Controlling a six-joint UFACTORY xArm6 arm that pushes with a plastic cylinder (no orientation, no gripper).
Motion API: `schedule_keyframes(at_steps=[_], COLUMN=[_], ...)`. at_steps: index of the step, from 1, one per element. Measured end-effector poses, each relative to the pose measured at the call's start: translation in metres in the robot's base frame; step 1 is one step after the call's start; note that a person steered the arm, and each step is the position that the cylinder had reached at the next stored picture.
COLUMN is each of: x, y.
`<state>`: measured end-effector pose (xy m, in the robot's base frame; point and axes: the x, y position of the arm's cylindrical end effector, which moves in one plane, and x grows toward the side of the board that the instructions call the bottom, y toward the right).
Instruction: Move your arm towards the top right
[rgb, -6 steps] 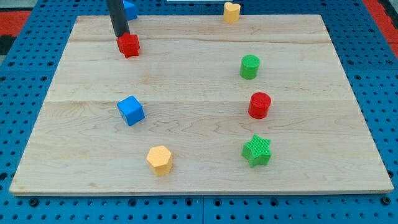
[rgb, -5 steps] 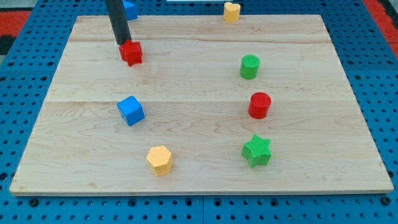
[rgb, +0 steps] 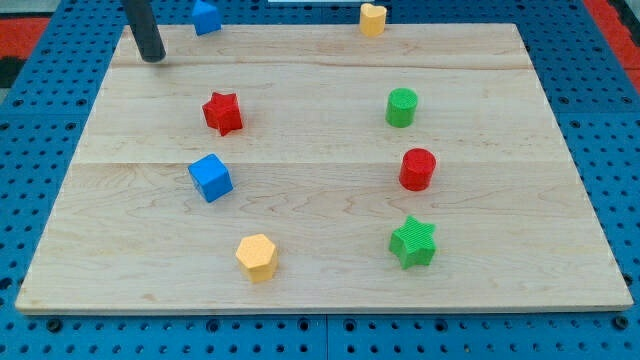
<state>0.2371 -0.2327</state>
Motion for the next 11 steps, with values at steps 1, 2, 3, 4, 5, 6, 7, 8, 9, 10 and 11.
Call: schedule_keyframes(at_steps=[1, 2, 3, 4, 5, 6, 7, 8, 9, 10, 11], x=[-0.011, -0.010, -0.010, -0.032, -0.013, -0.045, -0.045, -0.046, -0.033, 0.003, 0.010], y=[0.005, 0.092, 0.211, 0.289, 0.323, 0.390, 0.390, 0.375, 0.347, 0.319, 0.281])
